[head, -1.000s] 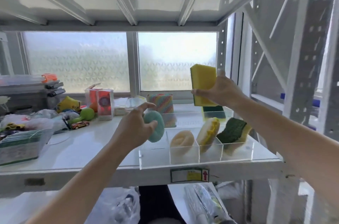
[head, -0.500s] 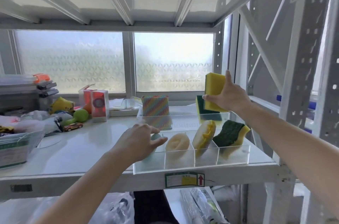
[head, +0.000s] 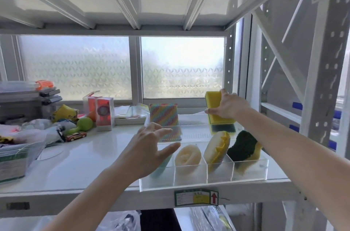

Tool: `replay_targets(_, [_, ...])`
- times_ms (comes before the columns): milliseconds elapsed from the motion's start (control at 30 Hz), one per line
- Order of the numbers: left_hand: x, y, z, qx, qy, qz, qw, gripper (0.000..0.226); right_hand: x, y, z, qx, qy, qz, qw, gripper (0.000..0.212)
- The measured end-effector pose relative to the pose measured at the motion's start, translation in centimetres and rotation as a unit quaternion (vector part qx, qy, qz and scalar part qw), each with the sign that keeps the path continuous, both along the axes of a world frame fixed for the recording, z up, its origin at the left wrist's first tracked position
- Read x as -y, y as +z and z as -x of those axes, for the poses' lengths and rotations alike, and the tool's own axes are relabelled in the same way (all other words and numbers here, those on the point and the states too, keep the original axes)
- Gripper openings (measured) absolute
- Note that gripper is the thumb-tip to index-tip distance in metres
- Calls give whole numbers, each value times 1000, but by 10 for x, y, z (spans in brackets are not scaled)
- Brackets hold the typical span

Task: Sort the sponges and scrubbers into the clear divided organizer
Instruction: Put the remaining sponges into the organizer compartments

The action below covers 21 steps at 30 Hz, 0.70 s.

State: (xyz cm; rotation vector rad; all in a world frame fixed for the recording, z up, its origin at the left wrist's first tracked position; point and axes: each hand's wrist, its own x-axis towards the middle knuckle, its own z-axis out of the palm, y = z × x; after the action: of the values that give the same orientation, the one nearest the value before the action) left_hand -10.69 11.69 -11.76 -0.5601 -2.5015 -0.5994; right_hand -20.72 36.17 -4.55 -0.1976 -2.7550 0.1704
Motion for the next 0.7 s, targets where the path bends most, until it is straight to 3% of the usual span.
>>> replay_targets(167, [-4,3,-3,-2,-12,-5,1000,60,2,-1,5,61,-6,-7,998,109])
replay_targets(433, [-5,4,-5,13,-11,-9,1000,60,4,-4,11,61,-5,-20,998,110])
replay_targets(700, [-22,17,4,39,-23,-39,998,56,3,-1,8,71,9,27,997,110])
